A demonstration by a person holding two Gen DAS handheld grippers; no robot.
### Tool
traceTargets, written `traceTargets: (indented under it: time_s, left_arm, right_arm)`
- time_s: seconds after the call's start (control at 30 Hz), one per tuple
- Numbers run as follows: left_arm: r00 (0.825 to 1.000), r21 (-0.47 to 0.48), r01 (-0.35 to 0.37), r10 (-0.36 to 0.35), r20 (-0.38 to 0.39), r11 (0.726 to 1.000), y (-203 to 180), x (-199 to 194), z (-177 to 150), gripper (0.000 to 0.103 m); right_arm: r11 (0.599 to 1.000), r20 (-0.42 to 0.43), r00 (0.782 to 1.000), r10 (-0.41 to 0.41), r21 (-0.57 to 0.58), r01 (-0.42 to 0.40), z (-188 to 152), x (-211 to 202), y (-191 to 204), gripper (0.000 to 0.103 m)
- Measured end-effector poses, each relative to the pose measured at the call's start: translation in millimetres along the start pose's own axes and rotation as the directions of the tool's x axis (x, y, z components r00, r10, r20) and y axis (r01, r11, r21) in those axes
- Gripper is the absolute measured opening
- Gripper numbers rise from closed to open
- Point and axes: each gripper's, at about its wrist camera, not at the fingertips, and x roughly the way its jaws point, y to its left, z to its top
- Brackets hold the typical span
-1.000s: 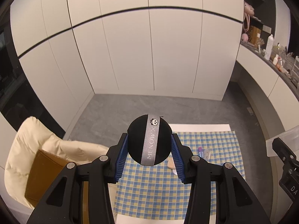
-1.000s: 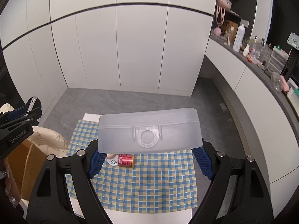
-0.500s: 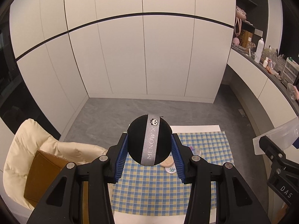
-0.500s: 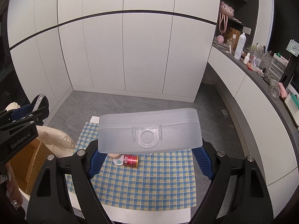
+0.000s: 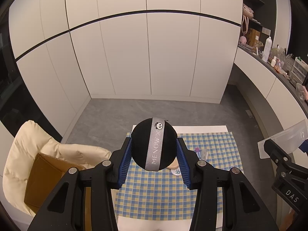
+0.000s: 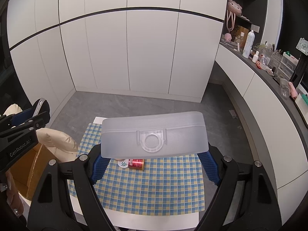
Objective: Organize objects
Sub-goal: 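Carry the black puff case and clear case back from the table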
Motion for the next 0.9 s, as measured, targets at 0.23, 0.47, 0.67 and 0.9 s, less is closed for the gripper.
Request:
traceTargets:
  time_s: [0.23,0.47,0.67,0.9]
  left_arm:
    - [1.0,0.003,-0.006,0.006,0.016,1.0,3,-7,-4,0.045]
    - [0.999,0.007,0.0,0.0,0.032,1.0,5,-23,-13,0.045]
    - [0.999,0.003,0.006,-0.006,0.05,1.0,8,-42,-24,0.045]
    - [0.999,0.008,0.01,-0.01,0.044,1.0,11,-56,-42,0.045]
  right_arm:
    - [1.0,-0.009,1.0,-0.007,-0.006,0.007,-5,0,4,0.084]
    - [1.0,-0.012,1.0,-0.007,-0.003,0.007,-10,-5,5,0.084]
    - [1.0,-0.009,1.0,-0.011,0.003,0.011,-20,-19,5,0.084]
    - [1.0,-0.012,1.0,0.001,0.007,0.0,-34,-37,8,0.084]
